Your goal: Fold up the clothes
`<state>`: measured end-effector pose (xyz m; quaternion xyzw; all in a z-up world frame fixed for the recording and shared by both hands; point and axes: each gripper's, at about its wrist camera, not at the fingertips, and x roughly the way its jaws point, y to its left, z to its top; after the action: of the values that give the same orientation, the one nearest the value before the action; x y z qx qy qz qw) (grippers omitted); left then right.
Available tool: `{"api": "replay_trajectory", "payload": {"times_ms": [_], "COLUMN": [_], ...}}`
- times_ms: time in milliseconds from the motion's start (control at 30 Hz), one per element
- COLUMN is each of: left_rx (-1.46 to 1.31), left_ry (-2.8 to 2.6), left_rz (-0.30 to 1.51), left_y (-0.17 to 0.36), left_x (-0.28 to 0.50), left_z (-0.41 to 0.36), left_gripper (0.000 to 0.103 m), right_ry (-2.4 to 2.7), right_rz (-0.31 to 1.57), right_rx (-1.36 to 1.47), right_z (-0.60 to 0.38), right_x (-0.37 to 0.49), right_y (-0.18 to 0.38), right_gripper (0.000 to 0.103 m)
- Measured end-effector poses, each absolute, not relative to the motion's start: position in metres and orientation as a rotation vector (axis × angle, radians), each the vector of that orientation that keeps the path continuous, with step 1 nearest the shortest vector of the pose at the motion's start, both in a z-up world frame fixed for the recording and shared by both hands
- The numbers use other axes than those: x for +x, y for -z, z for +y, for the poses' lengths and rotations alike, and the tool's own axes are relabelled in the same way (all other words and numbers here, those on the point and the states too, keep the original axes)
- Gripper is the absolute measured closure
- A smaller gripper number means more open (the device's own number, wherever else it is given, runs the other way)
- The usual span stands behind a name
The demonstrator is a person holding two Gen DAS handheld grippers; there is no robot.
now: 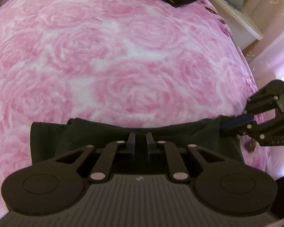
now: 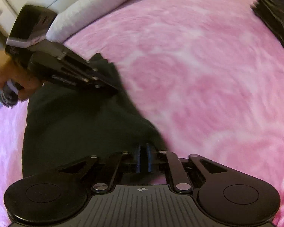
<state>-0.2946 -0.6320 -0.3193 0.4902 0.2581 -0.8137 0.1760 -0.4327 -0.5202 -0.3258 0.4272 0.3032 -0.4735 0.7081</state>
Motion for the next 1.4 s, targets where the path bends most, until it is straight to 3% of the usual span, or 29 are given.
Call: {"api": "replay_trajectory", "payload": {"times_ms": [200,500,600,667,733,833,967,1400], "left_rx": [1.326,1.258,1.261,1.243,1.224,1.229,1.248,1.176], "left_ry": [2.218,1.921,1.853,1.846,1.846,1.871,1.934,2.058], "left_rz": [0.708,0.66,0.697,0.702,0.693,0.581,0.465,0.4], "left_y": [0.301,0.24,0.217,0.203,0.188,0.166,0.144,0.107], "left_x": [-0.286,-0.168,-0.131,-0.111,-0.094,-0.085,-0.08,-0.064], "left_z": [-0.628,-0.588,-0.553,-0.531,-0.509,-0.474,-0.433,-0.372], "left_gripper": [0.092,0.086,0.083,0.078,0.074,0.067,0.067,0.067], "right_ry": [1.049,1.152,1.152,1.165,1.173,1.166,1.157,1.187], "right_rz": [0.808,0.87,0.878,0.887,0.885,0.916,0.946,0.966], "right_rx": [0.871,0.903,0.907,0.905,0.9,0.89,0.862,0.775], "right_z": [-0.502,-0.452,-0.439,-0.431,-0.424,-0.416,-0.4,-0.358], "right_x": [-0.428,-0.421,-0.4,-0.385,-0.367,-0.336,-0.298,-0.239], "right_y": [0.317,0.273,0.251,0.236,0.219,0.196,0.17,0.13], "right_gripper": [0.097,0.082,0.062,0.044,0.04,0.038,0.037,0.037]}}
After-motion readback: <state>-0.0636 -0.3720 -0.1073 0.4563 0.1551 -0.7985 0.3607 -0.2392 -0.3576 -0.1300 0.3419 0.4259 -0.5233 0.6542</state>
